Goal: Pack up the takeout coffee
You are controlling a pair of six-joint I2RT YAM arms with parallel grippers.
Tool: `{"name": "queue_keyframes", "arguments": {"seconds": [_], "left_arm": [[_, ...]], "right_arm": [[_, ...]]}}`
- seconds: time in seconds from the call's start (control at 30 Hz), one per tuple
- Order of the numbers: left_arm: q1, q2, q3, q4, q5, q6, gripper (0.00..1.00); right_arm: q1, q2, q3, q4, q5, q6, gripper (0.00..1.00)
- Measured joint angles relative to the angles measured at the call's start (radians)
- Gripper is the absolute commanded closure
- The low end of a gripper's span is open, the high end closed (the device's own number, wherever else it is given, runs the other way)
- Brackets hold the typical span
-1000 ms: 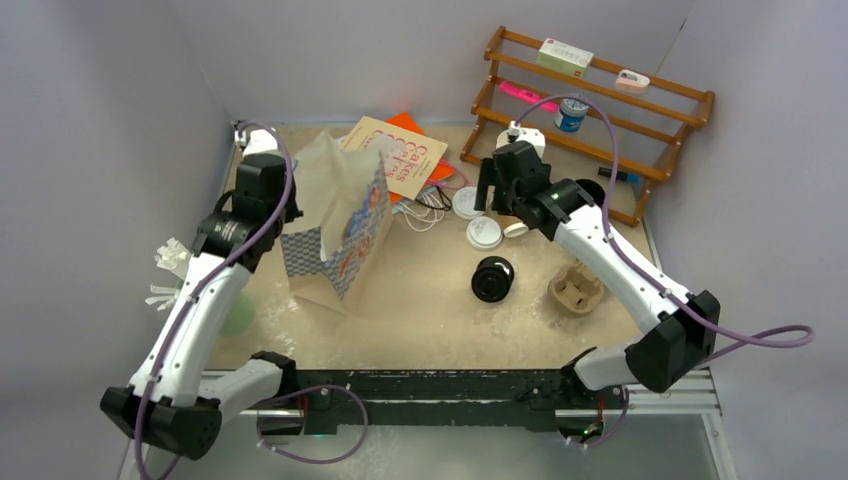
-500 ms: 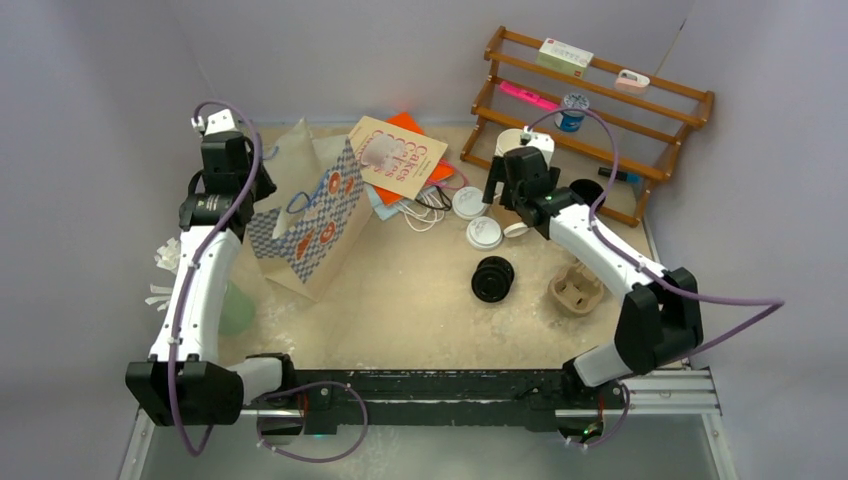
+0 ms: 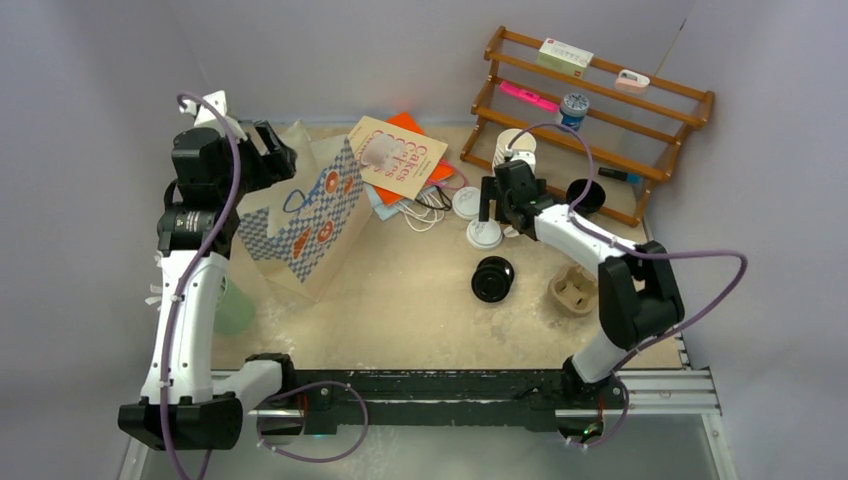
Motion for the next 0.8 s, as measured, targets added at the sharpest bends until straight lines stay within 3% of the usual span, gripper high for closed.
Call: {"name": "queue_keyframes", "arguments": {"seconds": [0.1,0.23,0.33,0.8], "left_arm": [[-0.05,0.003,0.032,0.018,0.115,0.0,0.25],[-0.228,0.034,0.073,0.029,0.15,0.015,0.29],[-0.295,0.043,0.076,0.033,0.175,0.019,0.3],[-0.308,0.043,0.076,0.037,0.249,0.041,0.33]], "right_arm": [[-0.001,0.058,0.0,0.0,0.003,-0.003,0.01],[-0.019,0.106,0.0,-0.005,0.008,-0.011,0.03],[-0.037,0.116,0.001,-0.005,0.007,-0.013,0.04],[-0.053,0.182,0.04,-0.007,0.003,-0.024,0.32]]}}
